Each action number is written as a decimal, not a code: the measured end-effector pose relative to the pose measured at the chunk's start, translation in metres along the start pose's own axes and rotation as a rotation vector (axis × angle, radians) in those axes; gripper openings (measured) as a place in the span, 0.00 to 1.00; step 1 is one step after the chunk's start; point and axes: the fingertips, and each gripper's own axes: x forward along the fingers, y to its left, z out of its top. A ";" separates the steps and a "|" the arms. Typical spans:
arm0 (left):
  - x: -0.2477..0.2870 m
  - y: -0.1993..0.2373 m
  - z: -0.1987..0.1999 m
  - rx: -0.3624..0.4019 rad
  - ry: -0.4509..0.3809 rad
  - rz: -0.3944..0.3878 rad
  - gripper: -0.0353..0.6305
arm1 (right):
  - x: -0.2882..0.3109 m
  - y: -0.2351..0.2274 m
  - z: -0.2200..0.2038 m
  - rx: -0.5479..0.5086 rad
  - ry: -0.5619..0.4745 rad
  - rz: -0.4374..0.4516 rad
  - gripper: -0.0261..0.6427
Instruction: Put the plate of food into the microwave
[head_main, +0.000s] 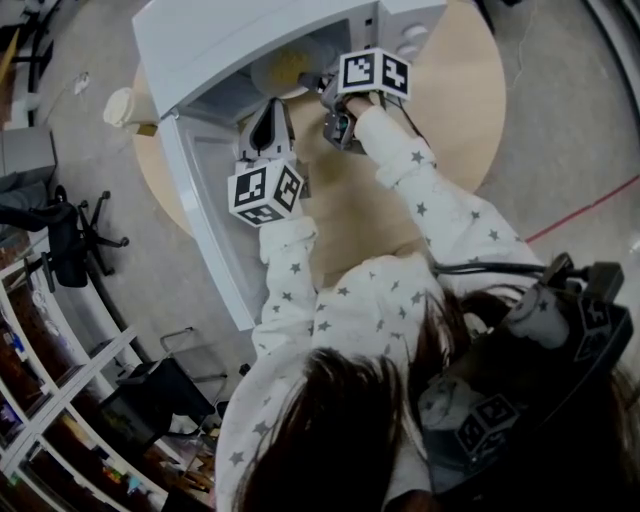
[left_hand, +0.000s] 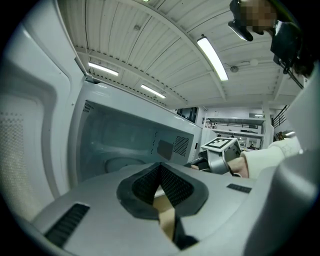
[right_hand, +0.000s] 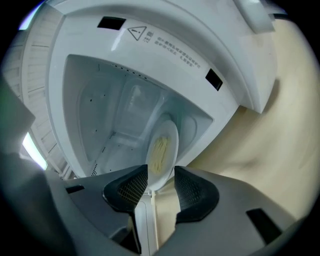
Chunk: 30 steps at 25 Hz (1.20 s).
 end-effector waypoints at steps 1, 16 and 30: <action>-0.001 0.000 -0.001 0.000 0.001 0.002 0.06 | -0.003 0.000 -0.001 0.000 -0.001 0.008 0.29; -0.015 -0.034 0.006 0.012 -0.022 0.007 0.06 | -0.074 0.052 -0.013 0.015 0.044 0.366 0.07; -0.040 -0.076 0.025 0.062 -0.069 -0.041 0.06 | -0.135 0.090 -0.027 -0.024 0.107 0.592 0.05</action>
